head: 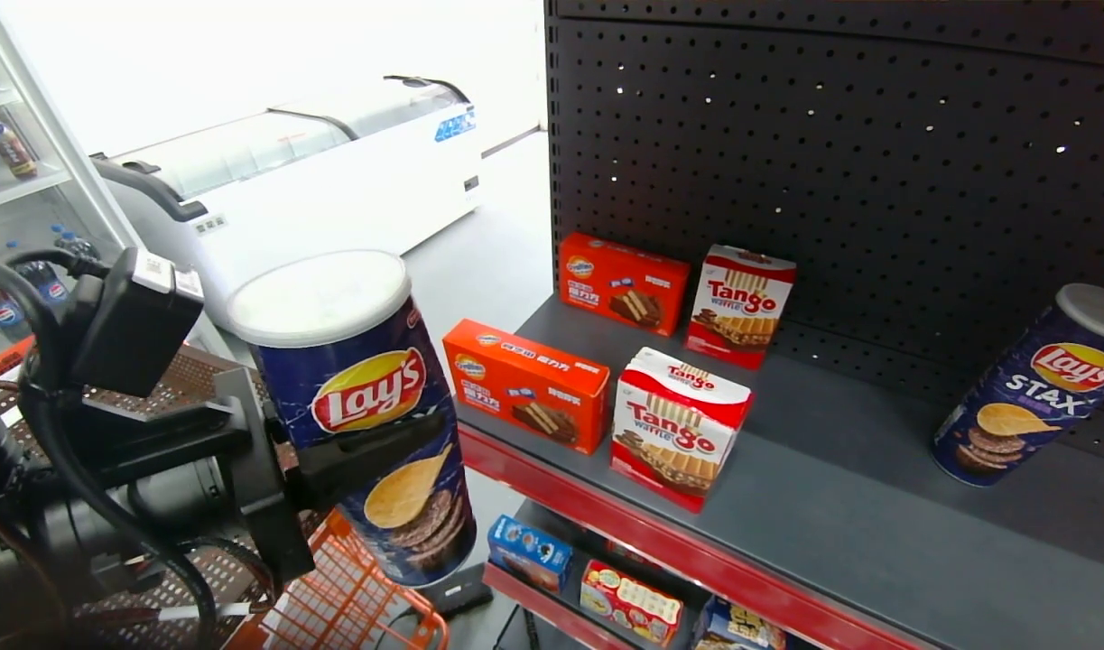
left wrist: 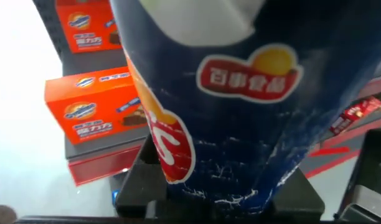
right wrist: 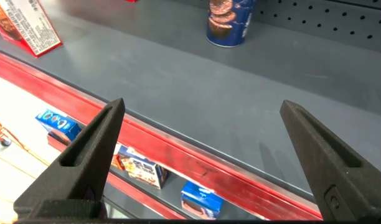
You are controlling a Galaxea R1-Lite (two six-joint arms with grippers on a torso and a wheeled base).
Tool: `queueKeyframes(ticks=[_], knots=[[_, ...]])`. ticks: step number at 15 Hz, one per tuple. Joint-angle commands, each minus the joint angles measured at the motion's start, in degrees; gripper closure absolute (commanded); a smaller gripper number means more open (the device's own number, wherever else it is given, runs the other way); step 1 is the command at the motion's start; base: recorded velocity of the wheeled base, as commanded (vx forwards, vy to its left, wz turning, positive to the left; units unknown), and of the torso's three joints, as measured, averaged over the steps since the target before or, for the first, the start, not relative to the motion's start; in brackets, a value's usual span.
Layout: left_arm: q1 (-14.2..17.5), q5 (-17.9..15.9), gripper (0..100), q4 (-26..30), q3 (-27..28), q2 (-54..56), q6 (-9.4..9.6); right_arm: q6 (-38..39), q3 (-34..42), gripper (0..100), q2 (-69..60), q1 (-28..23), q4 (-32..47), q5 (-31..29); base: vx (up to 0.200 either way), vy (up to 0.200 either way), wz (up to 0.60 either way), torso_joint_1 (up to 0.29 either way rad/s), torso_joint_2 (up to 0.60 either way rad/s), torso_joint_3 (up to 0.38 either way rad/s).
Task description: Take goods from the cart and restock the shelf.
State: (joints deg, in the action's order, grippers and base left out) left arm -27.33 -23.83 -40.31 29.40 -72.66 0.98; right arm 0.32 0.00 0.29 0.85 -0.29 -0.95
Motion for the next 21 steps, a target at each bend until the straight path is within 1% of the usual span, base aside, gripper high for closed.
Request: queueKeyframes(ticks=[1,2,4,7,8,9,11,14,16,21], knots=[[-1.1,-1.4,100,0.1,0.0,1.5,-0.01,-0.1,0.0,0,0.1,0.0,-0.1,0.0,0.0,0.0,0.0,0.0,0.0,0.0],[-1.4,-2.7,100,0.1,-0.1,2.2,-0.01,-0.1,0.0,0,0.1,0.0,-0.1,0.0,0.0,0.0,0.0,0.0,0.0,0.0],[-2.6,-3.3,100,0.1,-0.4,2.3,-0.01,-0.1,0.0,0,0.1,0.0,0.0,0.0,0.0,0.0,0.0,0.0,0.0,0.0],[-2.8,-4.4,100,0.1,-0.9,2.3,-0.1,-0.1,0.0,0,0.1,0.0,0.0,0.0,0.0,0.0,-0.6,0.007,0.01,0.002],[-2.8,-5.9,100,0.1,-1.0,2.2,-0.1,-0.2,0.0,0,0.1,0.0,0.0,0.0,0.0,0.0,-0.6,-0.007,-0.01,0.002],[-2.8,-6.7,100,0.1,-1.0,2.2,-0.01,-0.2,0.0,0,0.1,0.0,0.0,0.0,0.0,0.0,-0.6,0.007,0.0,0.002],[-3.0,-6.8,100,-0.2,-0.8,2.2,-0.01,-0.2,0.0,0,0.1,0.0,0.0,0.0,0.0,0.0,-0.6,0.005,0.0,-0.002],[-4.7,-6.8,100,-0.3,0.1,2.3,-0.1,-0.1,0.0,0,0.1,0.0,0.0,0.0,0.0,0.0,-0.6,0.002,0.0,0.005],[-4.7,-6.8,100,-0.3,0.3,2.3,-0.27,-0.1,0.0,0,0.1,0.0,0.0,0.0,0.0,0.0,-0.6,0.005,0.0,0.0],[-4.4,-6.8,100,-0.4,0.1,2.3,-0.36,-0.1,0.0,0,0.1,0.0,0.0,0.0,0.0,0.0,0.0,0.0,0.0,0.0]])
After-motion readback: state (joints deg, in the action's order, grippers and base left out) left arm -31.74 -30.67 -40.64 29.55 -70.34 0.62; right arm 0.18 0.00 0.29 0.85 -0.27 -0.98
